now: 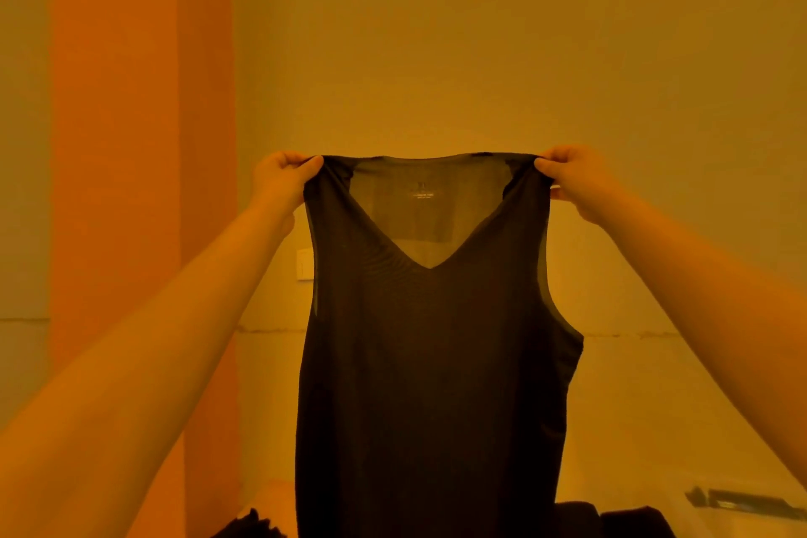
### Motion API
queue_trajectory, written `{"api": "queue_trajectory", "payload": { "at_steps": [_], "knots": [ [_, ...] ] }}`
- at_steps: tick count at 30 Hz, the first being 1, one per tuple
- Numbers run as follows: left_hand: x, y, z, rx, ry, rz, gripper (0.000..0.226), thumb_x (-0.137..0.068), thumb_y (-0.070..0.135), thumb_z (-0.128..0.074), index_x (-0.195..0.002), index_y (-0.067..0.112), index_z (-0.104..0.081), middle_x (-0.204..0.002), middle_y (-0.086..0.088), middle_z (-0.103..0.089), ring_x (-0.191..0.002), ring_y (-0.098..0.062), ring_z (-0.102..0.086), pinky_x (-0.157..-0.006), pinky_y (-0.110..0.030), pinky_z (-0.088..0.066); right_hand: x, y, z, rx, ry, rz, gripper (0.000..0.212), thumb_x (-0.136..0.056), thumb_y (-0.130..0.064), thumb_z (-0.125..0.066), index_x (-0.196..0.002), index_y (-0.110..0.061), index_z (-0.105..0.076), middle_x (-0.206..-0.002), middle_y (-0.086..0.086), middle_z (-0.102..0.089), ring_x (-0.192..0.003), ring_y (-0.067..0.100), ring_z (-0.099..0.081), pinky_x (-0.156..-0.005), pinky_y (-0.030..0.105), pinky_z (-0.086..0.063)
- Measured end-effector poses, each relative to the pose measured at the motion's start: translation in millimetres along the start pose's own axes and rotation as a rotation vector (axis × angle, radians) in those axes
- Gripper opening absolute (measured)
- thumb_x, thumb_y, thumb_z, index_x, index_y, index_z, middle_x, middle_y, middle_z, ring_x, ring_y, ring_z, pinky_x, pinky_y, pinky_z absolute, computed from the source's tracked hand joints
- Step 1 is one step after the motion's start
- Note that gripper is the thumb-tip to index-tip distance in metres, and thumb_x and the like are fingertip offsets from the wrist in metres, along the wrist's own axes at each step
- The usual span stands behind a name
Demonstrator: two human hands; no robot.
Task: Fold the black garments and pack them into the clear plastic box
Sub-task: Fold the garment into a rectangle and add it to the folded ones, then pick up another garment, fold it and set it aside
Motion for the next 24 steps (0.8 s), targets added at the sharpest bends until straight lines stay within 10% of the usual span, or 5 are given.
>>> {"api": "queue_trajectory", "payload": {
  "at_steps": [24],
  "knots": [
    [26, -25, 16, 0.141, -0.034, 0.101, 0.016, -0.090, 0.003, -0.057, -0.079, 0.016, -0.056, -0.066, 0.006, -0.062, -0.060, -0.003, -0.059, -0.051, -0.012, -0.049, 32, 18, -4, -0.071, -0.149, -0.090, 0.017, -0.093, -0.007, -0.049, -0.079, -0.012, -0.058, -0.077, 0.004, -0.058, -0.071, 0.011, -0.057, -0.050, 0.012, -0.050]
  ]
}}
Point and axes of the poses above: each hand's wrist, its own x-axis away from the middle knuckle, its own z-axis out of the back of the hand, y = z × x, the point moved 5 cm from there along -x, towards the middle knuckle
